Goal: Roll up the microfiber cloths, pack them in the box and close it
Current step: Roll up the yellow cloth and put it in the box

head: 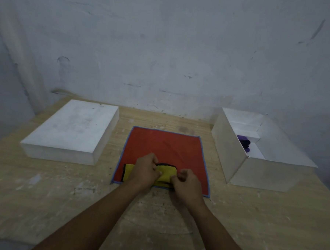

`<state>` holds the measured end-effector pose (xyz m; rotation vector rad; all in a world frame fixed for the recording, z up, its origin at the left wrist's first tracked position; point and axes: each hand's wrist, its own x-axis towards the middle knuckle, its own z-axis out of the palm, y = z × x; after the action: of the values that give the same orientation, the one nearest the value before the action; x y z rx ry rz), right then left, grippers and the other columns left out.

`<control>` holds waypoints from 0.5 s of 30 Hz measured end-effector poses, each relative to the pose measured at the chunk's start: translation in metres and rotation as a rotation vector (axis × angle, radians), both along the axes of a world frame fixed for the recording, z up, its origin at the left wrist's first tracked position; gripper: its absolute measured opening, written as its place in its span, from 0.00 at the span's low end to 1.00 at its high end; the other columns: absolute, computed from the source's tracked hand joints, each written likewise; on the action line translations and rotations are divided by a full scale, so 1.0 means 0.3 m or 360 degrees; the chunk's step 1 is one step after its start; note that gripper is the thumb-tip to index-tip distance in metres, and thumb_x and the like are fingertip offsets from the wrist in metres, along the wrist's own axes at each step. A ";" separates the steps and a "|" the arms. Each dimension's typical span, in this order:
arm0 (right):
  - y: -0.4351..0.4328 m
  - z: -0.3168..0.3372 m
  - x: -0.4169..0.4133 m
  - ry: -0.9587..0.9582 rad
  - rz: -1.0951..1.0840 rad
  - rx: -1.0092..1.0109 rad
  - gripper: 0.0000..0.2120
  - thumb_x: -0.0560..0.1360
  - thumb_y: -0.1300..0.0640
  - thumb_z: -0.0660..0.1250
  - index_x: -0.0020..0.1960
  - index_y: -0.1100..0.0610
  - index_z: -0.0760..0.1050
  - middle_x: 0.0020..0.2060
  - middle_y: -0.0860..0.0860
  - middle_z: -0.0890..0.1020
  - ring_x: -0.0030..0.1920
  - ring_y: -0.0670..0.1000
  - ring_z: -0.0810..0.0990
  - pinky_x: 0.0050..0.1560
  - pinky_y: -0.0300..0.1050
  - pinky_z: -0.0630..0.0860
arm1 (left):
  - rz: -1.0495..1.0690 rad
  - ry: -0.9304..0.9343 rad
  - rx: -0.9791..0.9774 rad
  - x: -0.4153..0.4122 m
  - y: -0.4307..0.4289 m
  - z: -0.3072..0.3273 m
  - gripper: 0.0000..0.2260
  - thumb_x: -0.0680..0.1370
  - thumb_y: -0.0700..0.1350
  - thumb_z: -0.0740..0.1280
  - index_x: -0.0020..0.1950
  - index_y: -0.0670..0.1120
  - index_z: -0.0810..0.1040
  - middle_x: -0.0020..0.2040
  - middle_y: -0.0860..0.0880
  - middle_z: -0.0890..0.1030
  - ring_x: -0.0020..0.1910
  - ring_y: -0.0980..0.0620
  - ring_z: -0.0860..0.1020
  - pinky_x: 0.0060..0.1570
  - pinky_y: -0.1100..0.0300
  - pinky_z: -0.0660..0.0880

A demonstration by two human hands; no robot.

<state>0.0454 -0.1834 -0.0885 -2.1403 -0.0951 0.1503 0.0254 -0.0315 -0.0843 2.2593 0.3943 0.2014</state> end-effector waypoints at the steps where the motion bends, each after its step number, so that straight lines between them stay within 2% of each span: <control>1: 0.005 0.003 0.002 0.0029 0.0007 0.0005 0.16 0.74 0.54 0.70 0.59 0.59 0.73 0.48 0.50 0.80 0.49 0.49 0.77 0.45 0.38 0.69 | -0.0031 0.0015 -0.0016 0.000 0.003 -0.005 0.06 0.72 0.38 0.71 0.44 0.44 0.75 0.36 0.51 0.75 0.41 0.49 0.78 0.35 0.63 0.70; 3: 0.013 0.003 0.008 0.0088 0.0017 0.0038 0.17 0.71 0.54 0.73 0.56 0.57 0.73 0.45 0.48 0.79 0.46 0.48 0.77 0.42 0.40 0.72 | -0.0073 0.0032 -0.0024 0.001 0.007 -0.015 0.03 0.73 0.38 0.69 0.41 0.45 0.78 0.32 0.52 0.75 0.38 0.51 0.78 0.37 0.63 0.72; 5: 0.020 -0.001 0.017 0.0128 0.0021 0.0132 0.18 0.69 0.55 0.75 0.55 0.55 0.73 0.44 0.49 0.80 0.46 0.50 0.80 0.46 0.47 0.78 | -0.0085 0.0023 -0.0047 0.004 0.016 -0.021 0.02 0.74 0.42 0.69 0.42 0.46 0.80 0.32 0.53 0.76 0.35 0.55 0.76 0.37 0.64 0.73; 7: 0.026 0.004 0.017 0.0110 0.0042 0.0217 0.18 0.68 0.58 0.75 0.54 0.53 0.72 0.45 0.50 0.81 0.48 0.52 0.81 0.46 0.47 0.79 | -0.0068 0.0063 -0.0090 0.006 0.026 -0.017 0.12 0.76 0.50 0.68 0.40 0.43 0.81 0.33 0.49 0.80 0.36 0.51 0.79 0.36 0.62 0.76; 9: 0.032 0.019 0.010 0.0029 0.0073 0.0304 0.18 0.69 0.60 0.74 0.55 0.53 0.72 0.45 0.49 0.81 0.47 0.50 0.81 0.41 0.38 0.77 | -0.0041 0.0088 -0.0335 0.004 0.040 -0.015 0.23 0.76 0.58 0.64 0.37 0.39 0.81 0.34 0.42 0.83 0.37 0.44 0.82 0.42 0.51 0.81; 10: 0.037 0.031 0.004 -0.0032 0.0092 0.0329 0.17 0.70 0.60 0.74 0.55 0.53 0.72 0.45 0.48 0.80 0.45 0.48 0.80 0.39 0.33 0.75 | -0.0031 0.0109 -0.0491 -0.004 0.041 -0.003 0.24 0.77 0.60 0.63 0.36 0.40 0.81 0.35 0.41 0.83 0.37 0.44 0.83 0.44 0.49 0.82; 12: 0.053 0.048 -0.007 -0.0169 0.0146 0.0376 0.14 0.71 0.59 0.73 0.53 0.53 0.74 0.45 0.47 0.80 0.44 0.45 0.79 0.36 0.30 0.74 | 0.0013 0.0146 -0.0804 -0.013 0.047 0.013 0.24 0.77 0.61 0.63 0.38 0.42 0.82 0.36 0.44 0.83 0.35 0.48 0.82 0.47 0.50 0.82; 15: 0.096 0.058 -0.023 -0.0253 0.0248 0.0433 0.11 0.73 0.58 0.72 0.52 0.51 0.73 0.45 0.45 0.81 0.44 0.43 0.80 0.39 0.30 0.75 | 0.0057 0.0186 -0.1153 -0.034 0.072 0.028 0.25 0.76 0.63 0.63 0.44 0.41 0.82 0.37 0.44 0.81 0.33 0.51 0.81 0.44 0.55 0.82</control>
<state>0.0386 -0.1545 -0.0711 -1.8696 -0.3558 0.0538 0.0151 -0.0099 -0.0760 1.5535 0.4770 -0.0557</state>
